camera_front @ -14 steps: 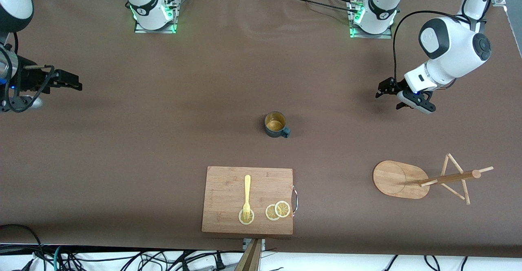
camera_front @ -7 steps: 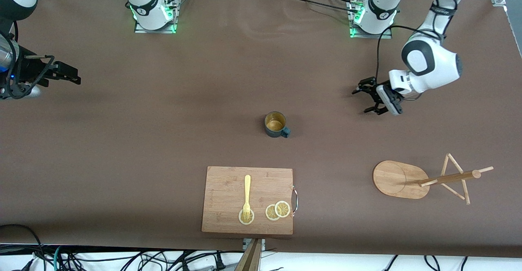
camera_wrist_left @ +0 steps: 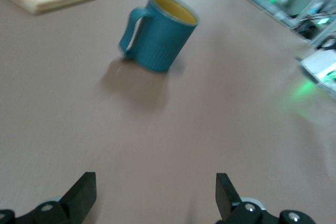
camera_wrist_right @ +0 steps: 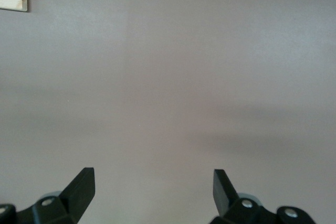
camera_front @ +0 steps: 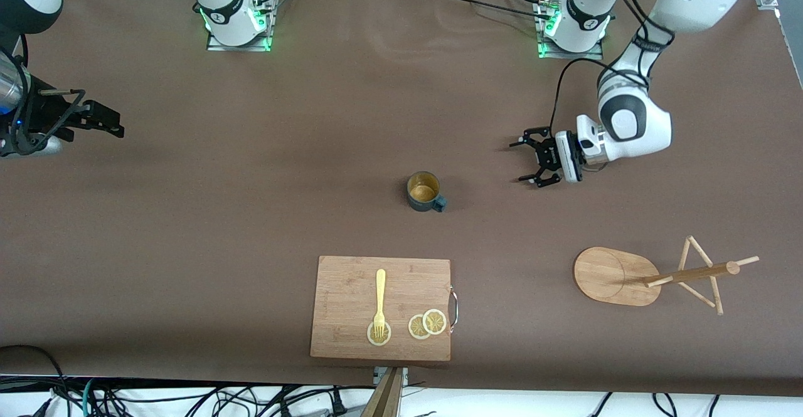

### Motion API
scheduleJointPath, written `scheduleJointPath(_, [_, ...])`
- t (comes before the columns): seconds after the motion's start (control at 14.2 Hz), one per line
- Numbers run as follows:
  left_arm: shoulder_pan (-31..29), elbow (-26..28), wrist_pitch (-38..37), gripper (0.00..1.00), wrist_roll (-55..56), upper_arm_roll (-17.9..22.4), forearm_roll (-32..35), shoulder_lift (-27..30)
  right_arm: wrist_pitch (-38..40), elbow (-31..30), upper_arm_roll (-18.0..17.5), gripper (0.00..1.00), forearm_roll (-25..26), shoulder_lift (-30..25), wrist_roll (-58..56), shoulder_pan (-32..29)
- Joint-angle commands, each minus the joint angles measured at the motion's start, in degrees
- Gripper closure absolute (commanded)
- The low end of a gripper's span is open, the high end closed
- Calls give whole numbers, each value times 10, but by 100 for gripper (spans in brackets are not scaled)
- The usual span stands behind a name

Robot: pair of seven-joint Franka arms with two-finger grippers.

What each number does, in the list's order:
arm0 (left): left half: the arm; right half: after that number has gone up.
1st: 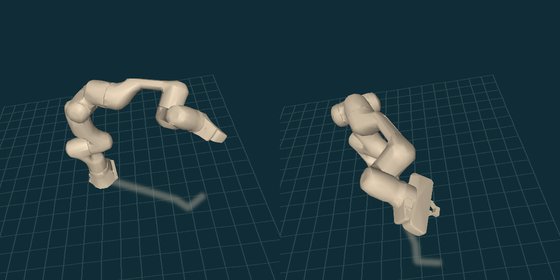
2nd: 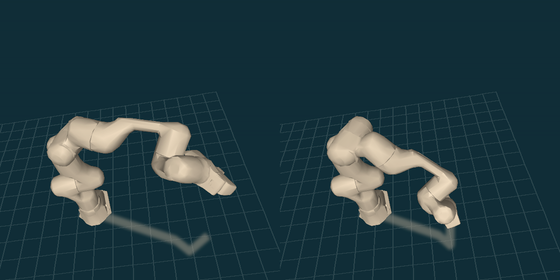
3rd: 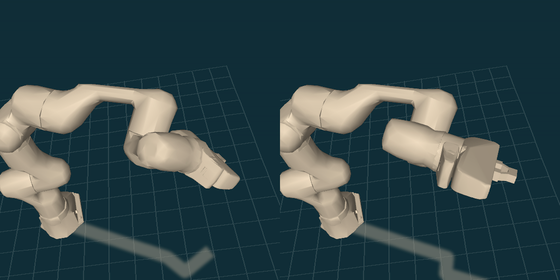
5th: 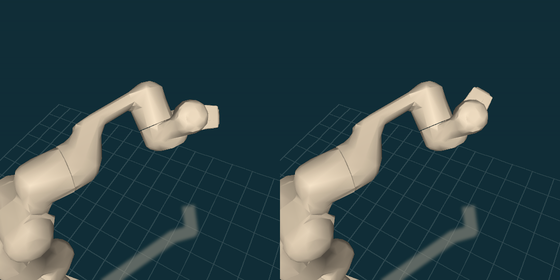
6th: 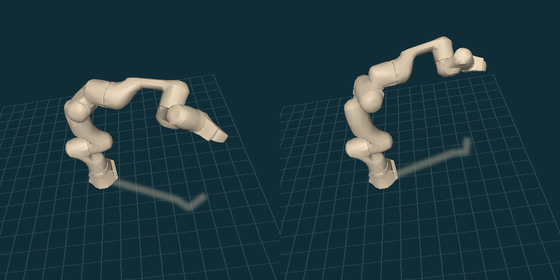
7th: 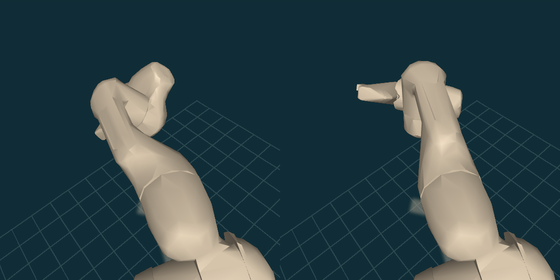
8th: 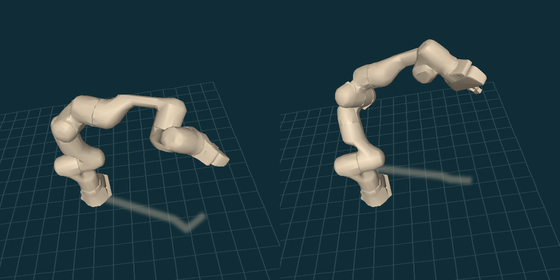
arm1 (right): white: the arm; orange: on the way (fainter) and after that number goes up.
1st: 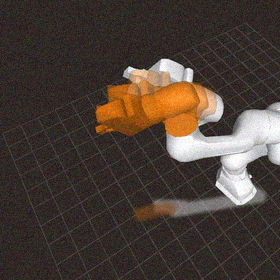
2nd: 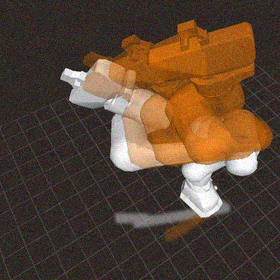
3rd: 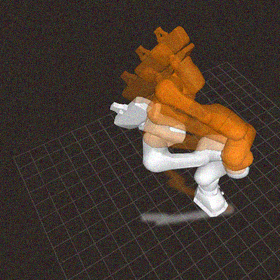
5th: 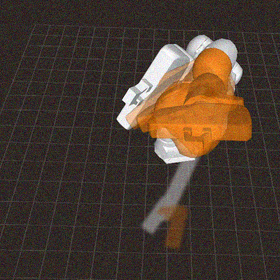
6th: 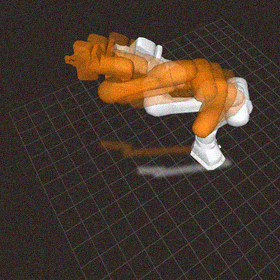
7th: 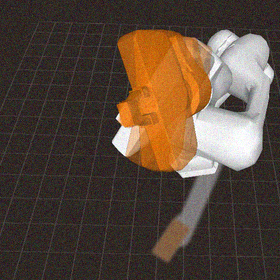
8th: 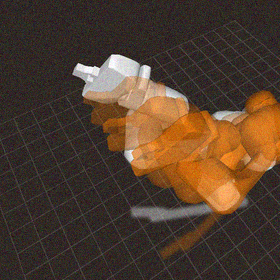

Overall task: Pass cup and hang on rack
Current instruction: 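Lower the open left gripper around the mug handle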

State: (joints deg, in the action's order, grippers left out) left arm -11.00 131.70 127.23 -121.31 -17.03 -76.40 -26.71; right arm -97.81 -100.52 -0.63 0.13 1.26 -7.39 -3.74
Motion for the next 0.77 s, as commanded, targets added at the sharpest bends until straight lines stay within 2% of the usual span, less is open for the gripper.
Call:
scheduleJointPath(0.0, [-13,-82,-52,0,-95,-16,-19,-83,17,2,-10,1,8,-4,33,-7])
scheduleJointPath(0.21, [-6,-106,-58,0,-123,-32,-53,-97,25,2,-10,1,8,-4,34,-8])
scheduleJointPath(0.7, [55,-216,-72,0,-188,-34,-77,-170,39,2,-11,1,8,-6,34,-7])
